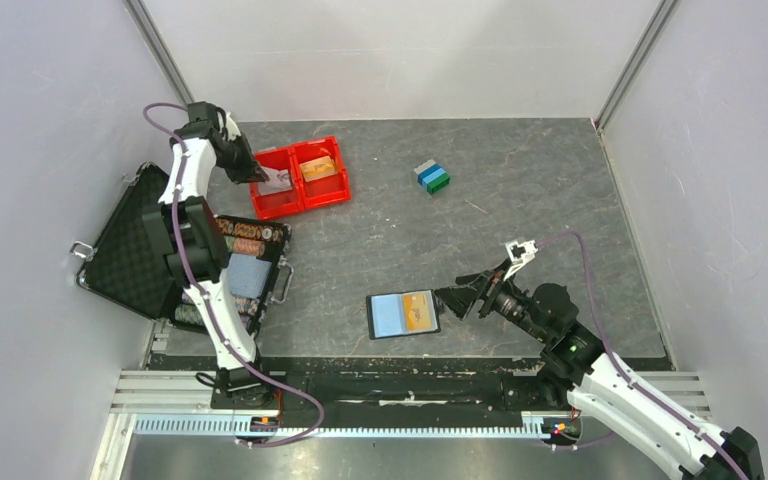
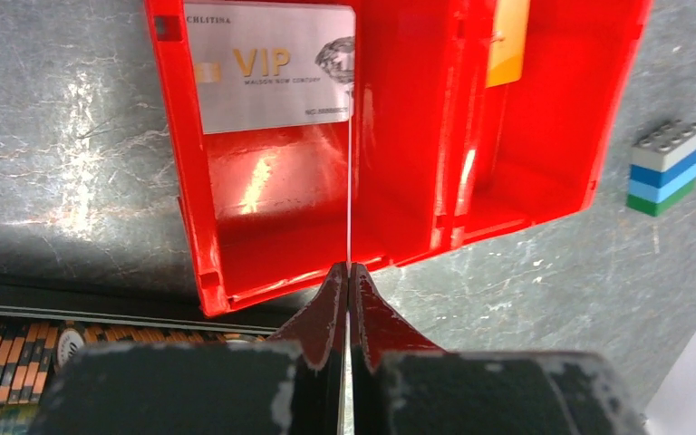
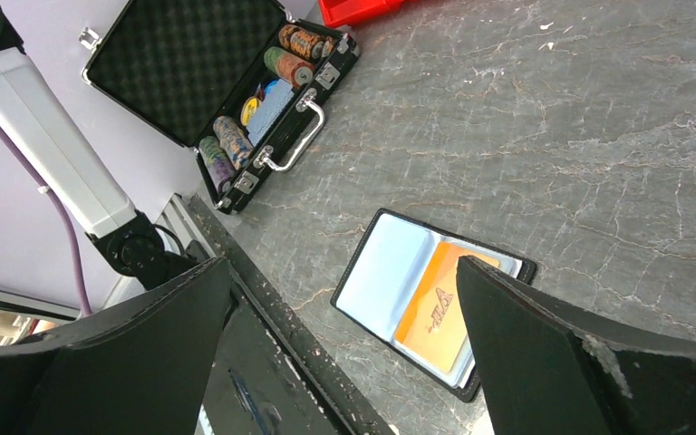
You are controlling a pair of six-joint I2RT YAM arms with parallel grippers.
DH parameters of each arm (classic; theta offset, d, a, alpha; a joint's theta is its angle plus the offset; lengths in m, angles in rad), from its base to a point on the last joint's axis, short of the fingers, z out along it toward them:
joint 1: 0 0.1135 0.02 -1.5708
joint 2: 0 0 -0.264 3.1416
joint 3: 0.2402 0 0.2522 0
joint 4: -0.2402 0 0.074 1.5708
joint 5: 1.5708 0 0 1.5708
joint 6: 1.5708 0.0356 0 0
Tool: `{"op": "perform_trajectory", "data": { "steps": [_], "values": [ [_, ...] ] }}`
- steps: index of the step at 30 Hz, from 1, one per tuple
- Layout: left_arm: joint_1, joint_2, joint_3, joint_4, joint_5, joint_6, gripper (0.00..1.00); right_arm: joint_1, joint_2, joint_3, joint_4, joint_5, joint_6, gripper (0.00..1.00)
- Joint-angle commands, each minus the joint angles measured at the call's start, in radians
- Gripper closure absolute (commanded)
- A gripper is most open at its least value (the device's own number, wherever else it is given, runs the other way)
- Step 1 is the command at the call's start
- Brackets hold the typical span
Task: Take the credit cards out of the card holder
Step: Place the credit card in the storage box.
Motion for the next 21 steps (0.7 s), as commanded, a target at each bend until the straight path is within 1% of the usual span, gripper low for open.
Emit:
{"op": "perform_trajectory", "data": {
  "steps": [1, 7, 13, 21],
  "values": [
    [0.006, 0.045, 0.071, -0.053, -0.028, 0.100, 0.98, -0.002, 0.022, 0.071, 0.002, -0.008, -0.045, 0.02],
    [0.006, 0.118, 0.143, -0.056, -0.054, 0.108, 0.98, -0.002, 0.057, 0.093, 0.002, 0.008, -0.065, 0.02],
    [0.006, 0.195, 0.230, -0.081, -0.045, 0.115, 0.98, -0.001, 0.104, 0.106, 0.006, 0.015, -0.080, 0.02],
    [0.007, 0.230, 0.286, -0.089, -0.076, 0.132, 0.97, -0.002, 0.155, 0.123, 0.013, 0.016, -0.095, 0.02]
  ]
}}
